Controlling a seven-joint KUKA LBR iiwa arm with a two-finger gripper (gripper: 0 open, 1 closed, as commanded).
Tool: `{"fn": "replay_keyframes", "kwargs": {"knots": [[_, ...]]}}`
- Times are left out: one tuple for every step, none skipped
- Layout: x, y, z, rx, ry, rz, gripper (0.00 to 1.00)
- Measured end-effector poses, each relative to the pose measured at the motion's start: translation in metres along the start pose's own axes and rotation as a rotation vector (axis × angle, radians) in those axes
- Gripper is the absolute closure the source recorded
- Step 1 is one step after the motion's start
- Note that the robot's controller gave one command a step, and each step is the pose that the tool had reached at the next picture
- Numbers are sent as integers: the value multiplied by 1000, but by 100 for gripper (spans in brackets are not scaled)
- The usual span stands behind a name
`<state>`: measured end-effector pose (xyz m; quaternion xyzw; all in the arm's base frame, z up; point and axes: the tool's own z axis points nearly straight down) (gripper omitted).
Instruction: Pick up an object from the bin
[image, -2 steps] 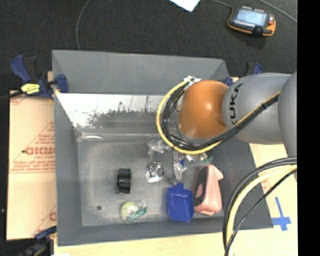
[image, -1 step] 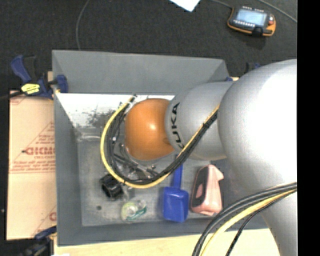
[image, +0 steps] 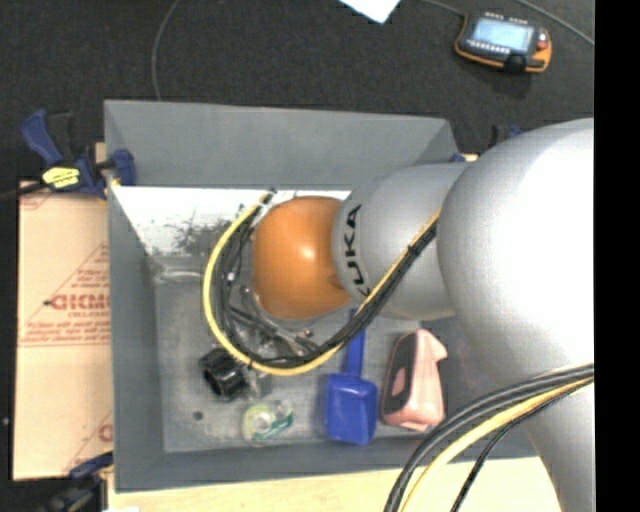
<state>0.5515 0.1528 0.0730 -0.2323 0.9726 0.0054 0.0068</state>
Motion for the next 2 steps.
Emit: {"fn": "replay_keyframes", "kwargs": {"knots": [[3, 0, -30, -1, 12, 0, 100], [2, 0, -84, -1, 11, 2, 100]]}}
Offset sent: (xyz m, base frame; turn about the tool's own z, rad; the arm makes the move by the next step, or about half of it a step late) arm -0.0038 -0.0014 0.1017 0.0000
